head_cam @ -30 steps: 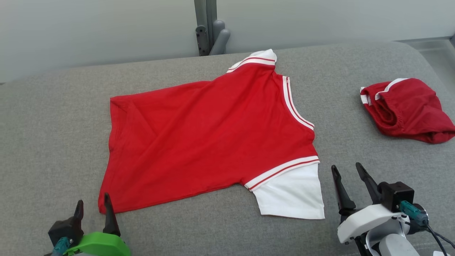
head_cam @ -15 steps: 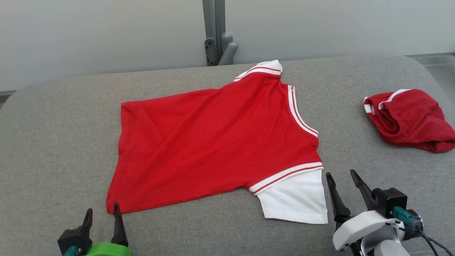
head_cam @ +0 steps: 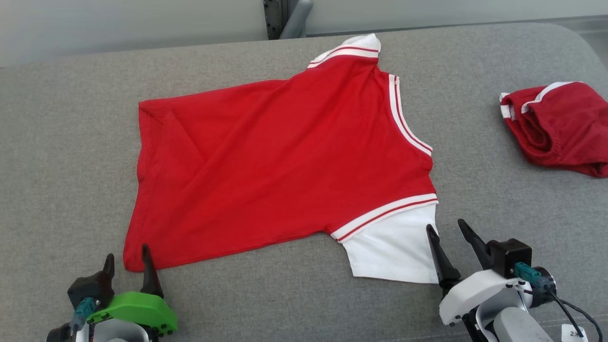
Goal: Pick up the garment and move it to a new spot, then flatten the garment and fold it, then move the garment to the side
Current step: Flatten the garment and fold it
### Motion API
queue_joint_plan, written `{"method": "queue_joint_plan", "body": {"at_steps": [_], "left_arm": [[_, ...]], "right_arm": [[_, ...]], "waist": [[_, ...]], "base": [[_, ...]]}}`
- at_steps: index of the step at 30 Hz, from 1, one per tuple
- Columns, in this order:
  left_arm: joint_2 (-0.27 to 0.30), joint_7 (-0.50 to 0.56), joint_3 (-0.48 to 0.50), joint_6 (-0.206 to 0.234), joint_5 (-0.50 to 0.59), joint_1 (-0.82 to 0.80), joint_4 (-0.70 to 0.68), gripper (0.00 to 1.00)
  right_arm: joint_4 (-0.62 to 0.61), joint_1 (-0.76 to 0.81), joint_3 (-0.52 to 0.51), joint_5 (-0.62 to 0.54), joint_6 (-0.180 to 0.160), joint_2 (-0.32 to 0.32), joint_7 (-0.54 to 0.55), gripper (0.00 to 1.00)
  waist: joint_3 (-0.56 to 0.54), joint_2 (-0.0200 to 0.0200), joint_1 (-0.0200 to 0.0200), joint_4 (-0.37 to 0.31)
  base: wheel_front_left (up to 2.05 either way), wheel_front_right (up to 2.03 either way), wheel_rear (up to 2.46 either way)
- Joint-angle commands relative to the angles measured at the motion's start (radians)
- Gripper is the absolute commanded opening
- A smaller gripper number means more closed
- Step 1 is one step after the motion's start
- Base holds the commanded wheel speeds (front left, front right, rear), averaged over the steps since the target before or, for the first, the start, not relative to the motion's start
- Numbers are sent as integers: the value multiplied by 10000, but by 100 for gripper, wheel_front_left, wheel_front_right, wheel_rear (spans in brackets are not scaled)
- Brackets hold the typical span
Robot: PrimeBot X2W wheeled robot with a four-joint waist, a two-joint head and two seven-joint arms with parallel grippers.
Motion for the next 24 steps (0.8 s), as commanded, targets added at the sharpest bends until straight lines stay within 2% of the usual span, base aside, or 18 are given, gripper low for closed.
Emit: {"method": "queue_joint_plan", "body": {"at_steps": [1,5,6,7,8,10,11,12,24], "left_arm": [[52,3,99,59,40,-209,48,100],[52,3,221,19,-52,-299,181,100],[52,3,261,-21,-146,-283,234,95],[52,3,296,-50,-227,-251,292,63],[52,3,329,-61,-303,-219,316,45],[50,3,335,-86,-389,-142,323,33],[50,3,314,-121,-420,-96,349,9],[50,3,309,-150,-450,-63,374,0],[48,10,354,-248,-449,-33,546,0]], "right_arm": [[49,-127,28,45,-16,-45,4,100],[118,-171,112,101,-16,-101,4,100],[131,-166,133,101,-16,-96,4,100],[141,-163,152,104,-16,-88,4,100],[149,-160,173,103,-16,-74,4,100],[175,-167,210,130,-16,-61,4,100],[183,-179,223,147,-16,-65,4,100],[189,-190,247,172,-16,-69,4,100],[396,24,823,613,-16,-174,4,100]], "waist": [[420,0,0,-131],[509,0,0,-172],[514,0,0,-177],[510,0,0,-183],[501,0,0,-191],[488,0,0,-198],[481,0,0,-198],[480,0,0,-200],[433,0,0,-234]], "base": [[0,0,0],[0,0,0],[0,0,0],[0,0,0],[0,0,0],[0,0,0],[0,0,0],[0,0,0],[0,0,0]]}}
